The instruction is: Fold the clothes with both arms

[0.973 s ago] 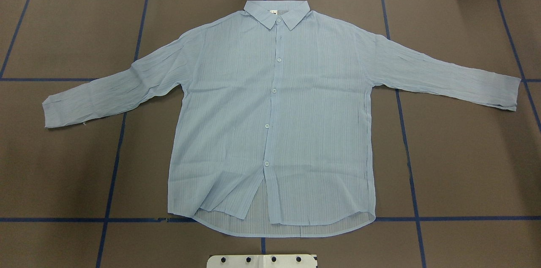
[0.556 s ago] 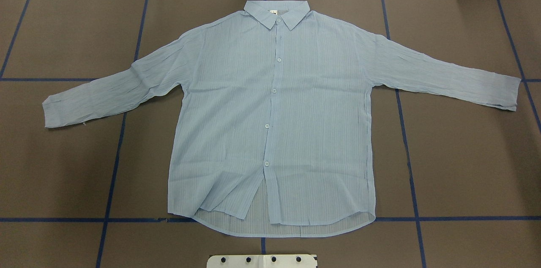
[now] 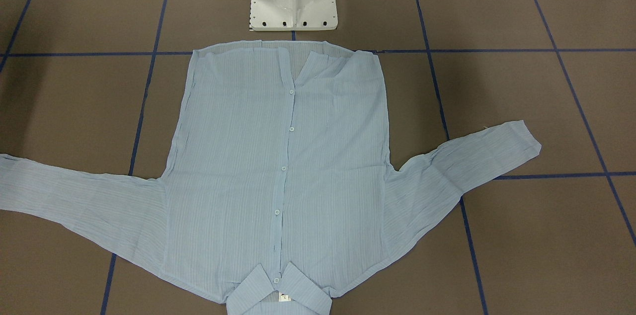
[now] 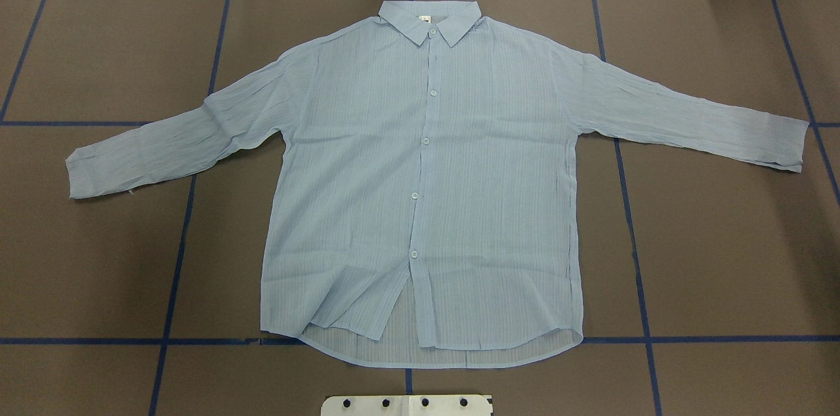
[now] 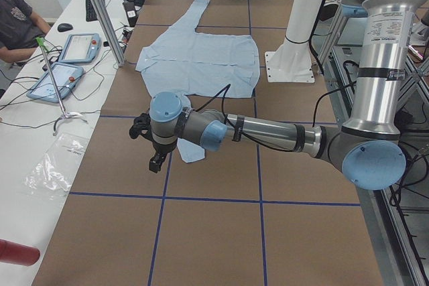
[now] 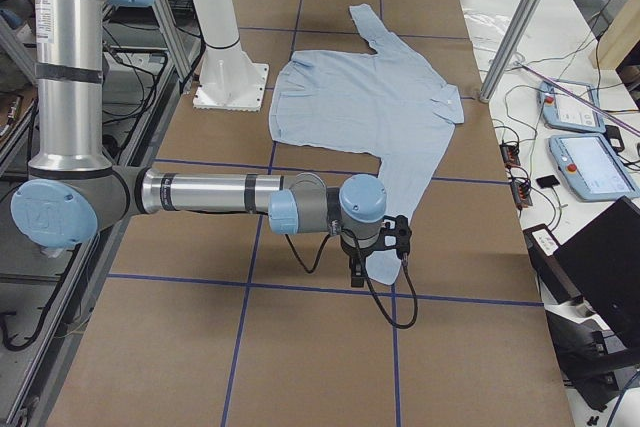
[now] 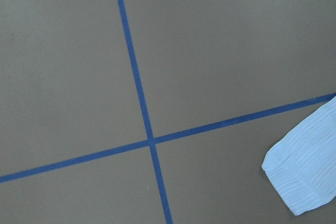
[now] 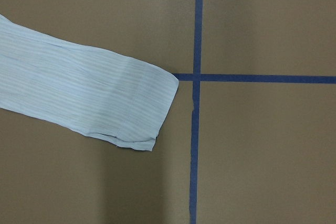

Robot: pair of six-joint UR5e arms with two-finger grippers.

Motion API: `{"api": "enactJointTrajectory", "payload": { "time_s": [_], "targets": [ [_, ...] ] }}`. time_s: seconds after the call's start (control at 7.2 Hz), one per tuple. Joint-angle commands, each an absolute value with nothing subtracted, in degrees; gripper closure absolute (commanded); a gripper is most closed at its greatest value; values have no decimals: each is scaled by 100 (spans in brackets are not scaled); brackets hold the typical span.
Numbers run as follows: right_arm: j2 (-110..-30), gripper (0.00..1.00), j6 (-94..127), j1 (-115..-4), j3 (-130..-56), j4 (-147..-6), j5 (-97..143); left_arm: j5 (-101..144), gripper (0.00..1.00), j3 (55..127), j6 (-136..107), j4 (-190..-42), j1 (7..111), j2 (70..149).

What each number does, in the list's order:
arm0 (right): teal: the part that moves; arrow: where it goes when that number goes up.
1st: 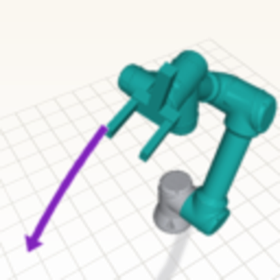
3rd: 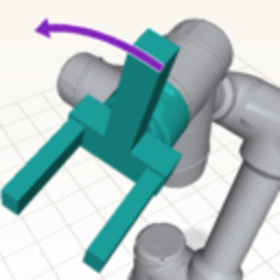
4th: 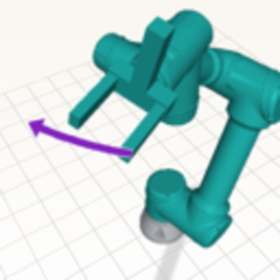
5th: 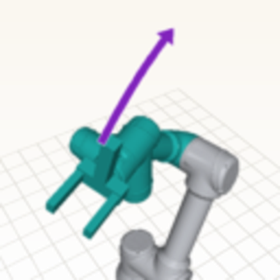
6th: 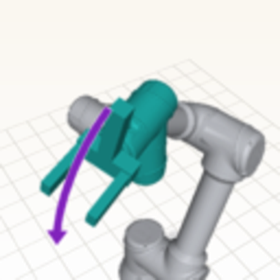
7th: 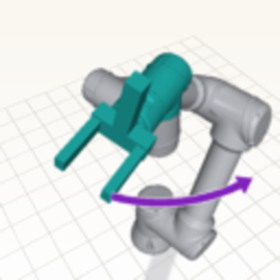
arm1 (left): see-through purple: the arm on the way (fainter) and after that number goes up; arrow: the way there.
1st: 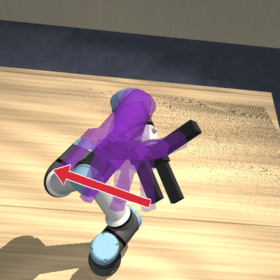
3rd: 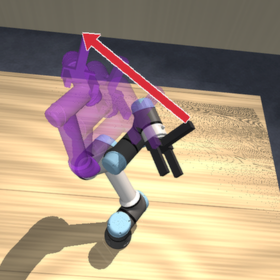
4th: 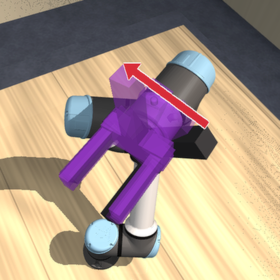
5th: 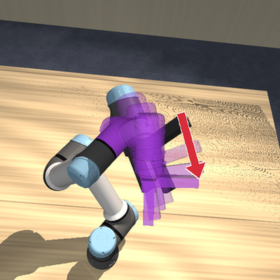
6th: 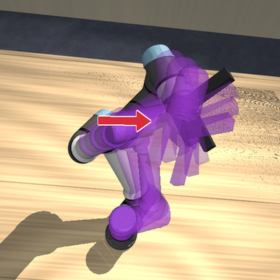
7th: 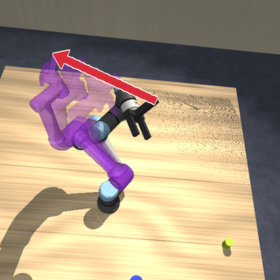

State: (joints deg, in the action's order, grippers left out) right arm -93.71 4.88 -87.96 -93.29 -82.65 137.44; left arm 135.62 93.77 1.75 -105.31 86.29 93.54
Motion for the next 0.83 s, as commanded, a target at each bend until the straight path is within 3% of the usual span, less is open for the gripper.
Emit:
{"api": "enactJointTrajectory", "payload": {
  "time_s": [0.0, 0.14, 0.69],
  "targets": [
    [-9308, 0, 597, -8449, -8373, -6577, 13572, 13544, 0, 9273, -331, -10792, 8474, 9360],
    [-9142, 0, 1085, -8368, -7976, -5817, 13588, 13544, 0, 9281, -491, -10941, 8473, 9343],
    [-8228, 0, 1064, -7543, -7147, -5651, 13089, 13553, 0, 9272, -483, -11127, 8473, 9290]
  ]
}}
